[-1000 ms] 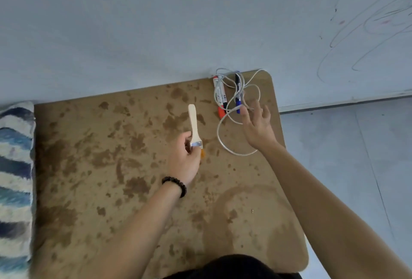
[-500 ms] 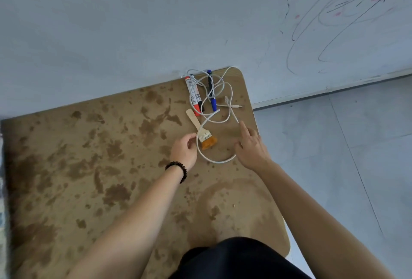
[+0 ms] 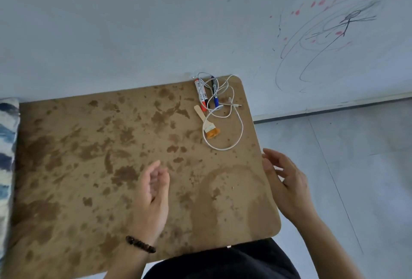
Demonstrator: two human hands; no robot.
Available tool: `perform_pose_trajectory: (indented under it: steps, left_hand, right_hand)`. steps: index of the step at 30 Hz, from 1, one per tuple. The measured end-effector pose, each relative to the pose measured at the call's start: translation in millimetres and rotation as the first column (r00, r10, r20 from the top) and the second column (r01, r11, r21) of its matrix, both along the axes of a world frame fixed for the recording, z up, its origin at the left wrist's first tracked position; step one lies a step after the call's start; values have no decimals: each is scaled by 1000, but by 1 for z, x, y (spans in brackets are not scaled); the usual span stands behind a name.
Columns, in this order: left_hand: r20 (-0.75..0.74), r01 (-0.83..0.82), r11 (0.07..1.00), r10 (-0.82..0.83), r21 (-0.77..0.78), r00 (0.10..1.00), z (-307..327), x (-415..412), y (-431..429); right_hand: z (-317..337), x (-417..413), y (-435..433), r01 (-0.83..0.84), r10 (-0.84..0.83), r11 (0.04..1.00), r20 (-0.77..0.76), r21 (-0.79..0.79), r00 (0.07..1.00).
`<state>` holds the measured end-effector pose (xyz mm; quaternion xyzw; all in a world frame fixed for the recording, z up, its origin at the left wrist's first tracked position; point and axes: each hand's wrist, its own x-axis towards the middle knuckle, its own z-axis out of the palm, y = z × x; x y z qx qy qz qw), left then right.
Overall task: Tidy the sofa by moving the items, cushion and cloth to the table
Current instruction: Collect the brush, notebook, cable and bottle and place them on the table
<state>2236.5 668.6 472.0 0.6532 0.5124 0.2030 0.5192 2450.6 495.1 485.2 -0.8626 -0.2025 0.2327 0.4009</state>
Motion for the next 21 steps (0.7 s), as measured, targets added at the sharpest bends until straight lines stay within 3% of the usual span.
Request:
perform_pose_trajectory:
  steps: [4,10,15,18,21]
  left_hand:
    - [31,-132,991,132,-3,991,11,-53,-39]
    - [43,-443,887,442,130,896,43,-97,-99]
    - [41,-687,689,699,229,714,46,-119,-199]
    - [-98,-669,666,729,331,677,44,-142,-272]
    - [-216,-680,618,782,395,584,55,-181,-343]
  right_hand:
    - [23,-40,-44,-31,32,999,-32,37,999]
    - [32,-41,-50,-279,286,952,-46,122,957]
    - [11,-46,-61,-516,531,844,-95,147,842]
    - [-11,-74,-68,-627,645,764,-156,149,748]
    - [-14,-122,-76,-773,787,615,-190,158,587]
